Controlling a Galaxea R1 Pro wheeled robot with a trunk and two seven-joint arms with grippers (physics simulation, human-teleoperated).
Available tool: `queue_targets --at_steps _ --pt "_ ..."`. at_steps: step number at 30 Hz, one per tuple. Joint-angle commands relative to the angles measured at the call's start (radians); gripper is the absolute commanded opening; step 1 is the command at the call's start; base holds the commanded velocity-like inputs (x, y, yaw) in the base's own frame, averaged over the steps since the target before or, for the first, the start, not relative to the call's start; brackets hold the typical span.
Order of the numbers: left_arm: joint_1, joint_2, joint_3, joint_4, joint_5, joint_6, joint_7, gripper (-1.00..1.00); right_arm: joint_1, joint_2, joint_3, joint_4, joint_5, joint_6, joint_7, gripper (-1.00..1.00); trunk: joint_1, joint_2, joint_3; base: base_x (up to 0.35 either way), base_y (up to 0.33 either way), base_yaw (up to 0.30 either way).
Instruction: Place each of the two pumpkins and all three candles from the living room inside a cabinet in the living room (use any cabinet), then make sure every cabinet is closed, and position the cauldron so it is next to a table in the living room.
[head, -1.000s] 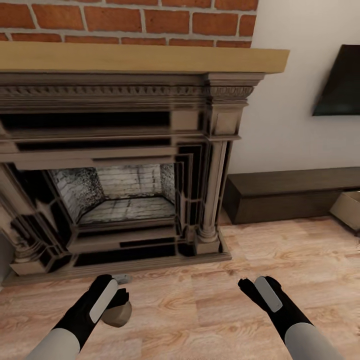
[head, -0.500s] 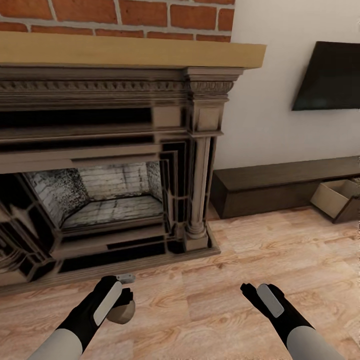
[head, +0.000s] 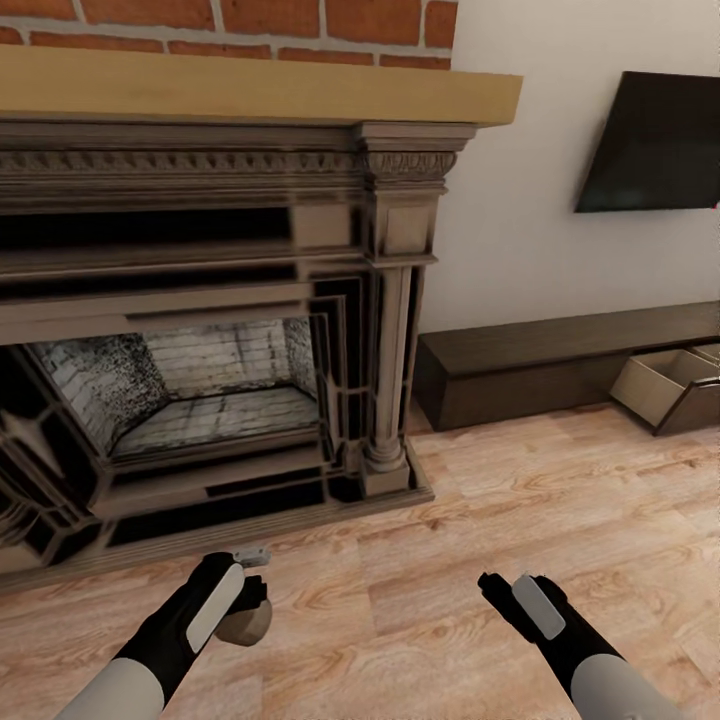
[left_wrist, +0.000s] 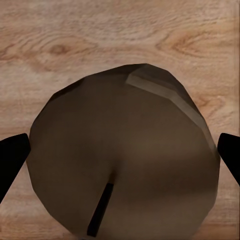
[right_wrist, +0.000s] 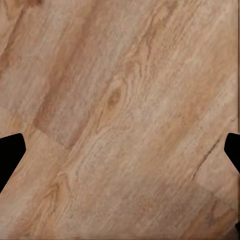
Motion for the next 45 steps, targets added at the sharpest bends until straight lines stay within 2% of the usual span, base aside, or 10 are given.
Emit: queue_targets --at_steps 1,7,11,28,45 --pt "-0.001 0.001 -0.005 -0.001 0.012 0.001 0.010 -1.00 -0.006 -0.001 0.004 0.004 -0.006 0.009 -0.013 1.00 0.000 0.000 -0.001 0.000 0.000 0.000" --pt "-0.001 -0.008 0.004 -0.002 0.010 0.012 0.008 -1.00 0.012 -0.005 -0.003 0.037 -0.002 0.043 -0.017 1.00 0.000 0.000 -0.001 0.000 0.000 0.000" --pt "-0.001 -0.009 0.004 0.000 0.009 0.012 0.008 -1.00 0.030 -0.006 -0.006 0.060 -0.004 0.031 -0.017 1.00 0.000 0.000 -0.001 0.000 0.000 0.000" --pt "-0.001 -0.009 0.001 0.003 0.006 0.013 0.007 -1.00 0.031 -0.009 -0.011 0.168 -0.010 0.026 -0.016 1.00 0.000 0.000 -0.001 0.000 0.000 0.000" --pt "-0.001 -0.009 -0.001 -0.001 -0.003 0.012 0.008 -1.00 0.031 -0.010 -0.011 0.175 -0.011 0.011 -0.015 1.00 0.000 0.000 -0.001 0.042 -0.103 0.000"
